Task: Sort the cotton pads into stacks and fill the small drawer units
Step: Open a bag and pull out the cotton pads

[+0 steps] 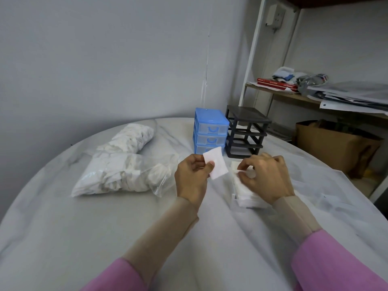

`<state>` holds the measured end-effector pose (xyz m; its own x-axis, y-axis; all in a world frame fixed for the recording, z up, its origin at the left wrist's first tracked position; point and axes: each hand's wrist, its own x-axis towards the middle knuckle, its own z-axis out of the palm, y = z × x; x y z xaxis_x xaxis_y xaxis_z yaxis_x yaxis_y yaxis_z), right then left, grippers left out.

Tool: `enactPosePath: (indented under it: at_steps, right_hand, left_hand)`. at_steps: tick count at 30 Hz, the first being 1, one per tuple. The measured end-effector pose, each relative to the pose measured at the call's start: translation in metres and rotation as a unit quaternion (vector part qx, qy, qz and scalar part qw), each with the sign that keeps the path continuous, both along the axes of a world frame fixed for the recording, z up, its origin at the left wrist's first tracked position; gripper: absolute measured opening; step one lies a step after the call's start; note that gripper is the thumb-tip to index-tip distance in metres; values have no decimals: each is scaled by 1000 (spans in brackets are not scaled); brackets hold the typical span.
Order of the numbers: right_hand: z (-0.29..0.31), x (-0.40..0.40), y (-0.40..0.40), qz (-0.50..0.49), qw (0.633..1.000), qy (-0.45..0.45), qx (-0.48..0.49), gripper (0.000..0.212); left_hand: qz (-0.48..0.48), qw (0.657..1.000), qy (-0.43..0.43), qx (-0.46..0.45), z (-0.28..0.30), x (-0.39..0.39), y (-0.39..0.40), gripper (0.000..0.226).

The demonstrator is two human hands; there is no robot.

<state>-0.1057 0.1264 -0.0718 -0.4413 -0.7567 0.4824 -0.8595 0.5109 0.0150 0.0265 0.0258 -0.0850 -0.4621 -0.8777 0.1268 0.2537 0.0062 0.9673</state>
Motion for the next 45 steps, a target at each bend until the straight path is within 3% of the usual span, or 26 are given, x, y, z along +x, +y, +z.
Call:
enactPosePath:
  at_steps: [3, 7, 15, 21, 25, 27, 29, 32, 39, 45]
  right_hand:
    - [0, -1, 2, 4, 1000, -4, 23, 33]
    - [-2, -1, 4, 17, 997, -78, -18, 30]
    - [-11, -9, 1, -28, 979, -203, -10, 32]
    - [-12, -9, 1, -16, 980, -200, 1, 33]
    - [-7, -9, 5, 8, 974, -206, -93, 28]
    - [1, -7, 8, 49, 957, -230, -169, 24]
    - [11, -1, 10, 121, 914, -324, -213, 16]
    - [18, 8, 10, 182, 856, -442, -195, 8]
    - [25, -2, 22, 111, 830, -498, -226, 12]
    - [24, -18, 42, 71, 833, -543, -79, 39]
  left_hand:
    - [-3, 1000, -1, -3, 0, 0, 0, 14]
    - [-4, 1000, -5, -8, -1, 1, 0, 14]
    - [-13, 1000, -8, -7, -2, 1, 0, 12]
    - [-26, 1000, -15, -9, -3, 0, 3, 8]
    - [-56, 998, 10, 18, -1, 1, 6, 12]
    - [-74, 995, 39, 59, 2, 3, 7, 13]
    - [-93, 990, 59, 88, 4, 3, 8, 10]
    - [-131, 983, 82, 96, 7, 2, 11, 8]
    - [-151, 988, 33, 27, 7, 0, 16, 7]
    - [-99, 992, -46, -71, -2, -3, 14, 20]
